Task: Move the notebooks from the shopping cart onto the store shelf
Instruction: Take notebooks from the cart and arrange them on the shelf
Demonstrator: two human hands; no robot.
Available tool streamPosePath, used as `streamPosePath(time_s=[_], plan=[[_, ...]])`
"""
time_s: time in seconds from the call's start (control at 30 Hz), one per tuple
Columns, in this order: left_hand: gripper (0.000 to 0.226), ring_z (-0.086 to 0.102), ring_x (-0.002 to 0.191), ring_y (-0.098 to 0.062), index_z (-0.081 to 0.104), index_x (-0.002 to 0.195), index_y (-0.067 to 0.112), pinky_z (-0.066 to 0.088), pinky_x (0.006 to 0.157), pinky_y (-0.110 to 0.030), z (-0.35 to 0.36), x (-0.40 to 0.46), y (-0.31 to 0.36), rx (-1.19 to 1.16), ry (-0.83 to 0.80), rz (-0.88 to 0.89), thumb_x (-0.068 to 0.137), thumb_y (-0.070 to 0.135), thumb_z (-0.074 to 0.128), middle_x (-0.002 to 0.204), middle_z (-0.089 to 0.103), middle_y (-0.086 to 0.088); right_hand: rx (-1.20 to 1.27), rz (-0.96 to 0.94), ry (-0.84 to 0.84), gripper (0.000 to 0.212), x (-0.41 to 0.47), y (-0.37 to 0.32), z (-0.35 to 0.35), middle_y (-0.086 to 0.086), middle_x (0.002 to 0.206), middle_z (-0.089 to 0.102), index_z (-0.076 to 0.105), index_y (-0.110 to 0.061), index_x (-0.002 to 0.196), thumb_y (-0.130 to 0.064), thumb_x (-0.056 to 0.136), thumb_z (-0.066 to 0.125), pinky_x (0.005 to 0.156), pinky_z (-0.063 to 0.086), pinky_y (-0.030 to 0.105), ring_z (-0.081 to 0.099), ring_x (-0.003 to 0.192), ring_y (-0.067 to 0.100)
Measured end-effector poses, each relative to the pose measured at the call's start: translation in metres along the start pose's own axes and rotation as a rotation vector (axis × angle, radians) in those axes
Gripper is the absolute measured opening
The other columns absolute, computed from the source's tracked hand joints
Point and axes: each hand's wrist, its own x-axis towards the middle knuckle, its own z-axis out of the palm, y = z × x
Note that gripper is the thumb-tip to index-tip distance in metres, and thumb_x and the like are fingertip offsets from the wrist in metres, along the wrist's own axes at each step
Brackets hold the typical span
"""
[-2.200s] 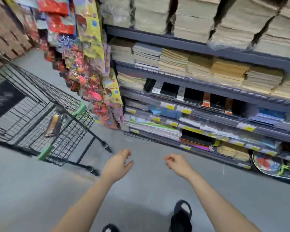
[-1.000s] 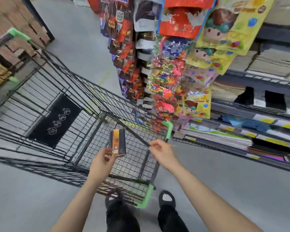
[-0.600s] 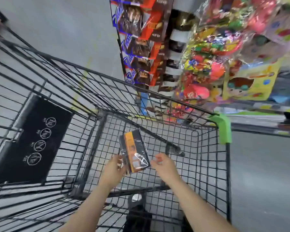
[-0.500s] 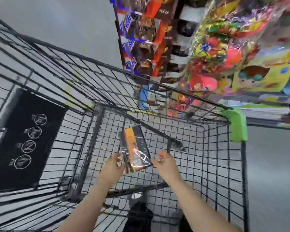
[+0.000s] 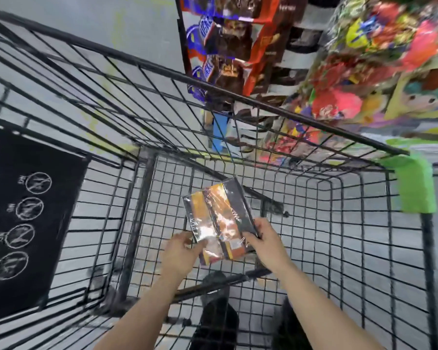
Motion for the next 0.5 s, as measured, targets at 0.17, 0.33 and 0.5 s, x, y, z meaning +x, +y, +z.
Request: streamPosePath(time_s=[0.17, 0.33, 0.5], plan=[[0.037, 0.047, 0.064, -0.009, 0.068, 0.094, 0.007, 0.027, 0.048, -0.019, 0.015, -0.01, 0.019, -0.058, 0.172, -0.079, 0.073, 0.036, 0.076, 0.095, 0.066, -0.007, 0.061, 0.069, 0.064, 0.014, -0.011, 0.015, -0.035, -0.01, 0.088, 0.06, 0.046, -0.026, 0.092, -0.016, 0.09, 0.056, 0.055, 0.038, 0.01, 0.058, 0.08, 0.005], [0.032, 0.061, 0.075, -0.02, 0.065, 0.09, 0.003, 0.038, 0.056, -0.021, 0.028, -0.009, 0.024, -0.242, 0.206, -0.101, 0.07, 0.025, 0.078, 0.094, 0.063, -0.009, 0.065, 0.106, 0.087, 0.017, -0.011, 0.029, -0.039, -0.007, 0.095, 0.062, 0.046, -0.024, 0.098, -0.013, 0.089, 0.055, 0.064, 0.043, 0.017, 0.058, 0.082, 0.0], [0.038, 0.059, 0.084, -0.022, 0.054, 0.102, 0.004, 0.044, 0.073, -0.026, 0.017, -0.011, 0.042, -0.408, 0.126, -0.087, 0.071, 0.005, 0.076, 0.096, 0.06, -0.006, 0.124, 0.11, 0.099, 0.015, -0.02, 0.028, -0.038, -0.004, 0.101, 0.062, 0.048, -0.028, 0.096, -0.017, 0.089, 0.056, 0.082, 0.053, 0.041, 0.063, 0.093, 0.019]])
